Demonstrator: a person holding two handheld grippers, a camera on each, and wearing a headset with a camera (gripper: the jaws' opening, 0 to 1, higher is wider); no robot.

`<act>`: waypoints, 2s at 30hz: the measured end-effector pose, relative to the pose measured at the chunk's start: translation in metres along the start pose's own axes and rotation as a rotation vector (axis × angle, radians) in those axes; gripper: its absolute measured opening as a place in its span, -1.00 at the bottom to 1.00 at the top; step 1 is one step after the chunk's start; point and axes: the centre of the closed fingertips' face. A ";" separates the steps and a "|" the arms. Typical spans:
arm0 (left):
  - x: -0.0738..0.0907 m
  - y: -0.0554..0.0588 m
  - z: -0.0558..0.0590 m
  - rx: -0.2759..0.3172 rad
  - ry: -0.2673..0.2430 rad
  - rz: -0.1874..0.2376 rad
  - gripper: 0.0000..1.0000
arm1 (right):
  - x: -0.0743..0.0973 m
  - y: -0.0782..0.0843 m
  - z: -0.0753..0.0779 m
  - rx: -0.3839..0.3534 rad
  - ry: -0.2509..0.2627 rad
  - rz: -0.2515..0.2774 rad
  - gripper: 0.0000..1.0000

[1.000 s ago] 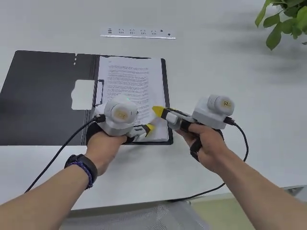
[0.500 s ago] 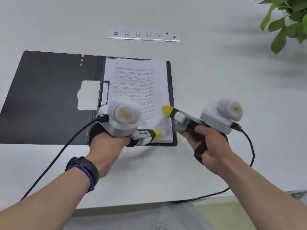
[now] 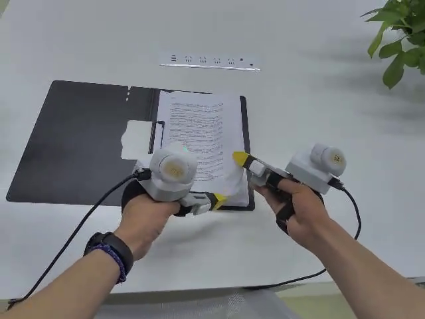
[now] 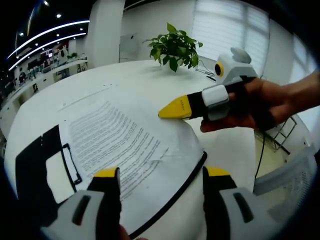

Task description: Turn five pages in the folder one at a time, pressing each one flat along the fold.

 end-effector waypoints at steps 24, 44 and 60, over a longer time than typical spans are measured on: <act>0.073 0.039 -0.061 0.088 -0.113 0.033 0.36 | -0.021 -0.008 -0.044 -0.009 -0.071 0.045 -1.00; 0.121 0.074 -0.084 0.118 -0.170 0.052 0.37 | -0.062 -0.002 -0.103 0.023 -0.151 0.015 -1.00; 0.147 0.088 -0.090 0.151 -0.210 0.076 0.37 | -0.104 0.011 -0.145 0.062 -0.211 -0.052 -1.00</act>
Point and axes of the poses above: the centre of the closed fingertips' face, and the gripper's own axes: x roughly backward along the fingers, z roughly to its right, y roughly out of its underside, and after that the axes turned 12 degrees about -z, right-handed
